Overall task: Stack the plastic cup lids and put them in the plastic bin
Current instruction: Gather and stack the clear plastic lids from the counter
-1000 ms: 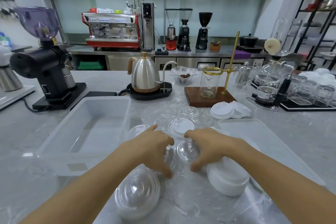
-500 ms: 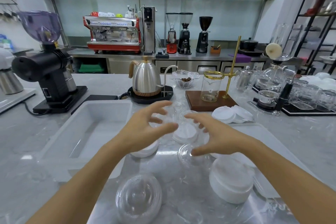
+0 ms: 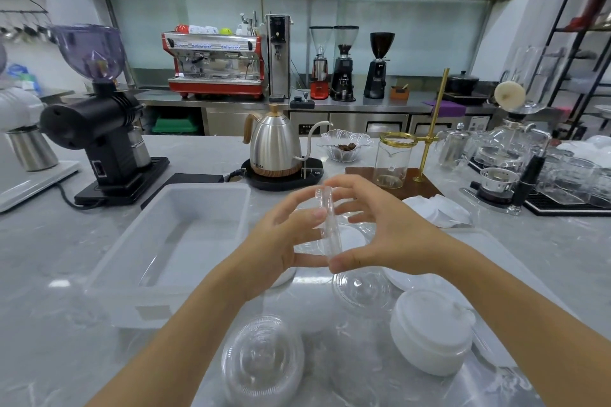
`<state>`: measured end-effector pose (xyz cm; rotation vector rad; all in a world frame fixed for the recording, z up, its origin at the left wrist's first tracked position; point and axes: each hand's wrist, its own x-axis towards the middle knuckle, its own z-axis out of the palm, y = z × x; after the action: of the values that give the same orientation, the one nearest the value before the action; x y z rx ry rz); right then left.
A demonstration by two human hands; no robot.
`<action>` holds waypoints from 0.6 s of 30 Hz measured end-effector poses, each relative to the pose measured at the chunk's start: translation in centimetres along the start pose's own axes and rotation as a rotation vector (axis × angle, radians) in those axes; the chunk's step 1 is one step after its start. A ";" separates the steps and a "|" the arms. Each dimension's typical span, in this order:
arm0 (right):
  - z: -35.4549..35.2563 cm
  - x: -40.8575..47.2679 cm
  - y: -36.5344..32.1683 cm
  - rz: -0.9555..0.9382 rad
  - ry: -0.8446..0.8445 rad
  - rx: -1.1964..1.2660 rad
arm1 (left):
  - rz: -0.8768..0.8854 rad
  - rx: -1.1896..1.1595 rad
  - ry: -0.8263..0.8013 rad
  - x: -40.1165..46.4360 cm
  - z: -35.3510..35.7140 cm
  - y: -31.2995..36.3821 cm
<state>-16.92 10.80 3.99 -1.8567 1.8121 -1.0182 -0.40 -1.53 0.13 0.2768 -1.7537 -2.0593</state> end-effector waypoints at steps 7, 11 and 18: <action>0.3 0.1 -0.4 0.003 -0.005 -0.050 | 0.004 -0.005 0.010 0.0 0.1 -0.1; 0.4 0.2 -0.4 0.010 0.004 -0.084 | 0.007 0.004 0.039 -0.1 0.2 -0.4; 0.5 0.3 0.3 0.025 -0.042 -0.051 | -0.015 -0.030 0.109 -0.1 -0.2 -0.8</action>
<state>-16.86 10.35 3.52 -1.8660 1.8488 -0.9251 -0.35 -1.52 -0.70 0.3869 -1.6590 -2.0391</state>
